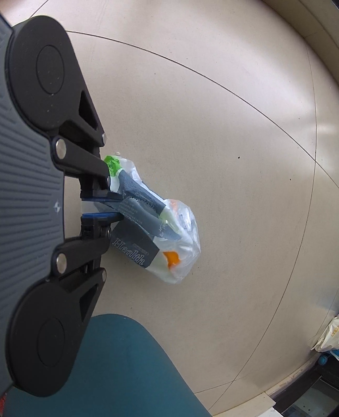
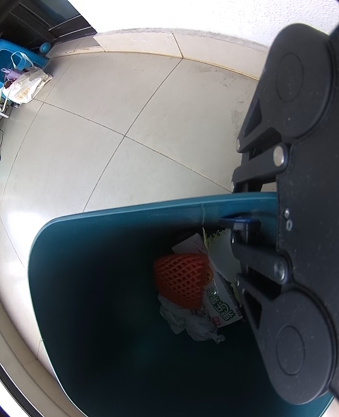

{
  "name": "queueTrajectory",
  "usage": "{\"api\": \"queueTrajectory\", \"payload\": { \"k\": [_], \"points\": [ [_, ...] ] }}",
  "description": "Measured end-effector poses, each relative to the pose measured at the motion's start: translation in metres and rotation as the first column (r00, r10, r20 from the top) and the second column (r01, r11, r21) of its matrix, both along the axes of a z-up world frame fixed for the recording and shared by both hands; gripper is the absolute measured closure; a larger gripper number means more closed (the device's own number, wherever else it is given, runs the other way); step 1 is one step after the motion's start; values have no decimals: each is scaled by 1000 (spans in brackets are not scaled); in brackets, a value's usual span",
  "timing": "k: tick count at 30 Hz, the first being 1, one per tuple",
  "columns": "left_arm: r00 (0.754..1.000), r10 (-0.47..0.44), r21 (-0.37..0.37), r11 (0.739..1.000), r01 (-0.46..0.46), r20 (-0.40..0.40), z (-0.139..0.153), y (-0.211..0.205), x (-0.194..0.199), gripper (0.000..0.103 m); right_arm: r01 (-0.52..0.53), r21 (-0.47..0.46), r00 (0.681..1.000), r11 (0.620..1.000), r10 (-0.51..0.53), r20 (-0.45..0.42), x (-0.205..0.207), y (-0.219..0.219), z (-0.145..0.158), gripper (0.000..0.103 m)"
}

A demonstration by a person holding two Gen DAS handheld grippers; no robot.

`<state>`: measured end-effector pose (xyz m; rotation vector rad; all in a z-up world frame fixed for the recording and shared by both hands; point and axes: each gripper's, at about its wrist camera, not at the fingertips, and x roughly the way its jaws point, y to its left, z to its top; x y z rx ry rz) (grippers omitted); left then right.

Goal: Collect trash
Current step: 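Close the left tool on the clear plastic bag and lift it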

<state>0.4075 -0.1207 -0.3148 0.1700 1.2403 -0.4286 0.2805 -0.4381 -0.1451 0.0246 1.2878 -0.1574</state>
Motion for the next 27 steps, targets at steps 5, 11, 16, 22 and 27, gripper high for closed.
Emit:
{"api": "queueTrajectory", "payload": {
  "k": [5, 11, 16, 22, 27],
  "points": [
    [998, 59, 12, 998, -59, -3, 12, 15, -6, 99, 8, 2, 1000, 1000, -8, 9, -2, 0, 0, 96],
    [994, 111, 4, 994, -111, 5, 42, 30, -18, 99, 10, 6, 1000, 1000, -10, 26, -7, -1, 4, 96],
    [994, 105, 13, 994, -105, 21, 67, 39, -30, 99, 15, 21, 999, 1000, -15, 46, -12, -5, 8, 96],
    [996, 85, -51, 995, -84, 27, 80, 42, -25, 98, 12, 28, 999, 1000, -13, 51, -16, -8, 10, 96],
    [997, 80, -50, 996, -80, -8, 64, 31, -18, 80, 5, 29, 999, 1000, -6, 49, -15, -9, 12, 96]
  ]
}}
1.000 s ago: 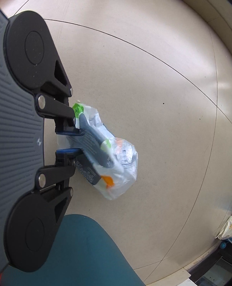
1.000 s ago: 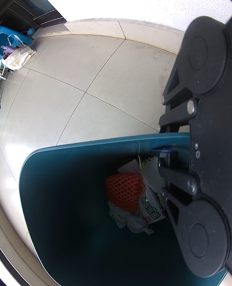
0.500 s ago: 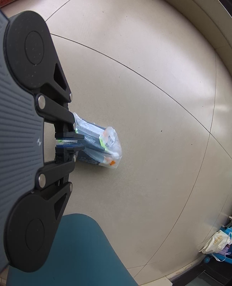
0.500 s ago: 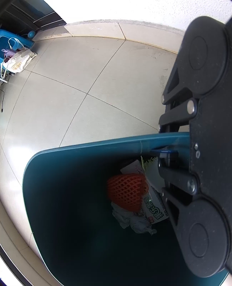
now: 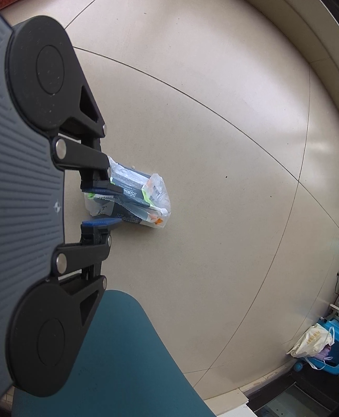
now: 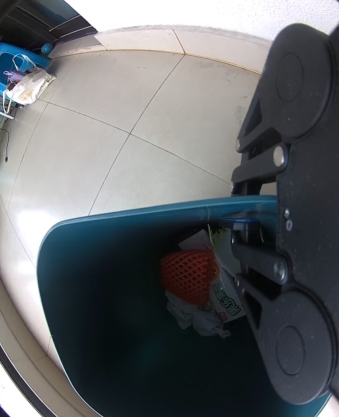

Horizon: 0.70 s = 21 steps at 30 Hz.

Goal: Collect trash
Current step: 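Close the left tool on the clear plastic bag and lift it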

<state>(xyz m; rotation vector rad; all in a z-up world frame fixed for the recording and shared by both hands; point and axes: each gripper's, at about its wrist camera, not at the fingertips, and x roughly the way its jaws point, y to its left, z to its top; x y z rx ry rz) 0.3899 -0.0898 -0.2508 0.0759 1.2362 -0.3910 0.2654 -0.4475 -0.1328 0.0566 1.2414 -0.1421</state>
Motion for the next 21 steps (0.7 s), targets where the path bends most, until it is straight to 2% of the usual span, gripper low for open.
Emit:
{"api": "queueTrajectory", "payload": {
  "k": [3, 4, 5, 10, 17, 18, 20, 21],
  "points": [
    [1000, -9, -20, 1000, 9, -12, -15, -11, 3, 57, -5, -4, 1000, 1000, 5, -3, 2, 2, 0, 96],
    [1000, -12, -20, 1000, 12, -19, -21, -15, 5, 38, -5, -4, 1000, 1000, 5, -4, 2, 3, 0, 96],
    [1000, -15, -10, 1000, 15, -14, -26, -18, 6, 32, -6, -5, 1000, 1000, 6, -5, 2, 3, 0, 95],
    [999, -10, 74, 997, 13, -31, -56, -32, 22, 32, -8, -4, 1000, 1000, 8, -14, 5, 5, -2, 95],
    [999, -19, 93, 995, 23, -49, -74, -40, 22, 34, -9, -9, 1000, 1000, 9, -20, 8, 7, -4, 93],
    [999, -22, 100, 995, 27, -49, -74, -40, 21, 39, -10, -9, 1000, 1000, 9, -20, 8, 7, -4, 92],
    [998, -20, 128, 991, 26, -52, -79, -40, 22, 74, -7, -7, 1000, 1000, 6, -19, 8, 6, -4, 92],
    [998, -12, 127, 992, 19, -56, -80, -39, 22, 75, -5, -6, 1000, 1000, 5, -18, 8, 6, -4, 92]
  ]
}}
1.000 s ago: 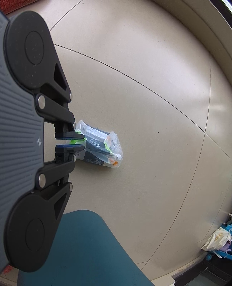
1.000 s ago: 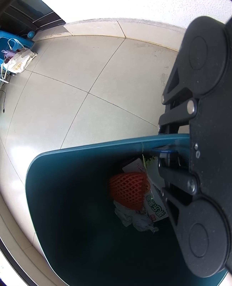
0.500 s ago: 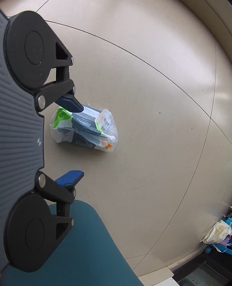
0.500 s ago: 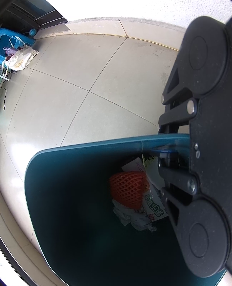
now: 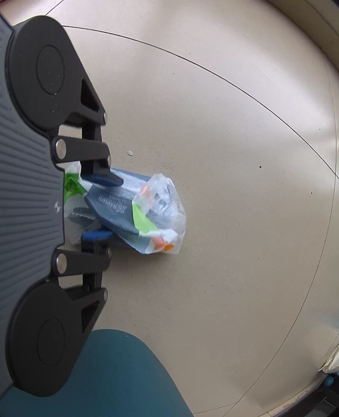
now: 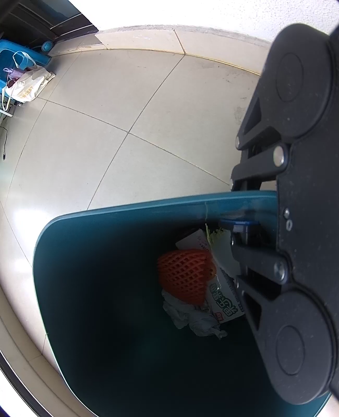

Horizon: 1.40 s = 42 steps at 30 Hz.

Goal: Collect trash
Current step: 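Close the left tool on the clear plastic bag and lift it, then carry the clear plastic bag into the teal bin and open the left tool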

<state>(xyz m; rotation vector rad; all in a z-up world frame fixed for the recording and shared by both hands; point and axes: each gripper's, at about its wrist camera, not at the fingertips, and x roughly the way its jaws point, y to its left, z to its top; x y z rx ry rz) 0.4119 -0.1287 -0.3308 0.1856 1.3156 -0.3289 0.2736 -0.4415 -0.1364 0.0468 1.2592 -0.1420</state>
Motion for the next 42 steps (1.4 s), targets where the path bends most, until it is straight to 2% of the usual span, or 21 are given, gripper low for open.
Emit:
{"api": "queueTrajectory", "payload": {
  "k": [2, 7, 13, 18, 22, 31, 38, 42],
  "points": [
    [1000, -1, 2, 1000, 1, 13, 2, 2, -2, 85, -1, -1, 1000, 1000, 1, 1, 0, 0, 0, 92],
    [999, 8, -8, 1000, -8, 46, 13, 6, -8, 97, 0, -1, 1000, 1000, 0, 4, -1, 0, 1, 92],
    [997, 58, -38, 998, -57, 41, 28, 24, -17, 98, 1, -2, 1000, 1000, -1, 8, -2, 0, 1, 93],
    [996, 68, -16, 998, -67, 55, 55, 33, -29, 99, 3, -1, 1000, 1000, -3, 15, -4, 0, 2, 93],
    [994, 55, 2, 998, -55, 97, 95, 33, -44, 98, 10, 7, 1000, 1000, -10, 21, -5, -2, 2, 93],
    [981, 37, -51, 998, -28, 191, 201, 30, -91, 98, 28, 32, 999, 999, -29, 37, -9, -10, 5, 92],
    [954, 3, -109, 994, 31, 299, 292, 11, -125, 98, 46, 45, 998, 998, -48, 45, -12, -15, 6, 93],
    [940, -41, -127, 988, 89, 339, 326, -9, -136, 98, 52, 52, 997, 997, -55, 48, -13, -18, 8, 93]
  ]
}}
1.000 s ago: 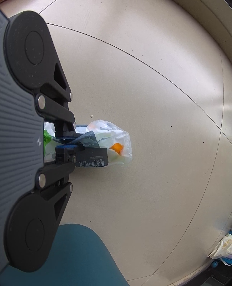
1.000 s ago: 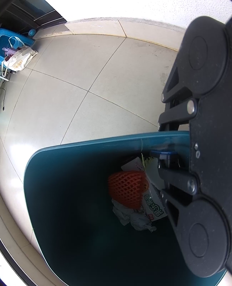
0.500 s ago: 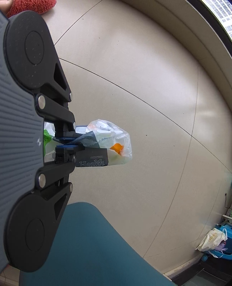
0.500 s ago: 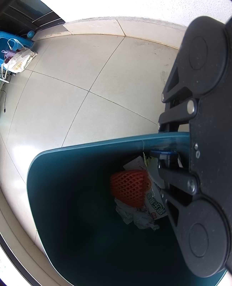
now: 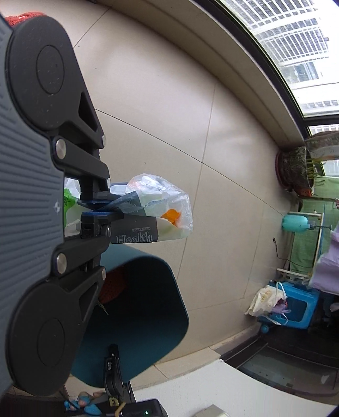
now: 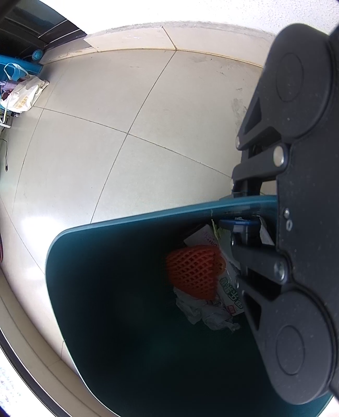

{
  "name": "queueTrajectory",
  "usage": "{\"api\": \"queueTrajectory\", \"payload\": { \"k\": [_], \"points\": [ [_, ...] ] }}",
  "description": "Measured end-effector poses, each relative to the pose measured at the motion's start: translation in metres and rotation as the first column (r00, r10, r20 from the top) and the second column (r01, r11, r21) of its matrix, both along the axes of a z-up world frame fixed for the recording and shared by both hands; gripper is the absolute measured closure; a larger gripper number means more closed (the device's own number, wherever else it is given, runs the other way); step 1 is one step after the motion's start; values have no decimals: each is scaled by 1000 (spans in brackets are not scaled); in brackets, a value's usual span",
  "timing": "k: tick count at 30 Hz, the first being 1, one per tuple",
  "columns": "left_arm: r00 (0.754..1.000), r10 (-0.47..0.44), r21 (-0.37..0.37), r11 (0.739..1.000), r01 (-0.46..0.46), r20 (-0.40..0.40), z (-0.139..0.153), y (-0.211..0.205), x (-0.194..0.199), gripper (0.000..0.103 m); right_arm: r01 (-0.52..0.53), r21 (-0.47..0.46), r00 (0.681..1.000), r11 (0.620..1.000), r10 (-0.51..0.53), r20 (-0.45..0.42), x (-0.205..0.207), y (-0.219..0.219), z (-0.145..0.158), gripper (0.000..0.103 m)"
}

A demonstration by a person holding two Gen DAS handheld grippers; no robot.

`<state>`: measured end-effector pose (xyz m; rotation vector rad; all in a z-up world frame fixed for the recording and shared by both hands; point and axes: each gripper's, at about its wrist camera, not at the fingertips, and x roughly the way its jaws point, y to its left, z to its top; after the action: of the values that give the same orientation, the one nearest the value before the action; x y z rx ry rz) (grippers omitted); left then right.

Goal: Collect trash
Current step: 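Carry the clear plastic bag into the teal bin and open the left tool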

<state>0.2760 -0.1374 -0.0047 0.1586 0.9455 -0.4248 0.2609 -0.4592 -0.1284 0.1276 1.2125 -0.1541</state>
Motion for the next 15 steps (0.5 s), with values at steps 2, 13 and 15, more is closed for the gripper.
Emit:
{"api": "queueTrajectory", "payload": {
  "k": [2, 13, 15],
  "points": [
    [999, -35, -15, 999, 35, -3, 8, -15, -6, 98, 0, 3, 1000, 1000, 0, 1, 0, -1, 0, 93],
    [977, -211, 11, 977, 211, -35, -17, -119, -22, 98, -45, 16, 999, 999, 45, -14, -13, 2, 5, 98],
    [973, -223, 36, 974, 225, -62, -30, -132, -23, 98, -55, 13, 998, 998, 55, -20, -16, 4, 5, 98]
  ]
}}
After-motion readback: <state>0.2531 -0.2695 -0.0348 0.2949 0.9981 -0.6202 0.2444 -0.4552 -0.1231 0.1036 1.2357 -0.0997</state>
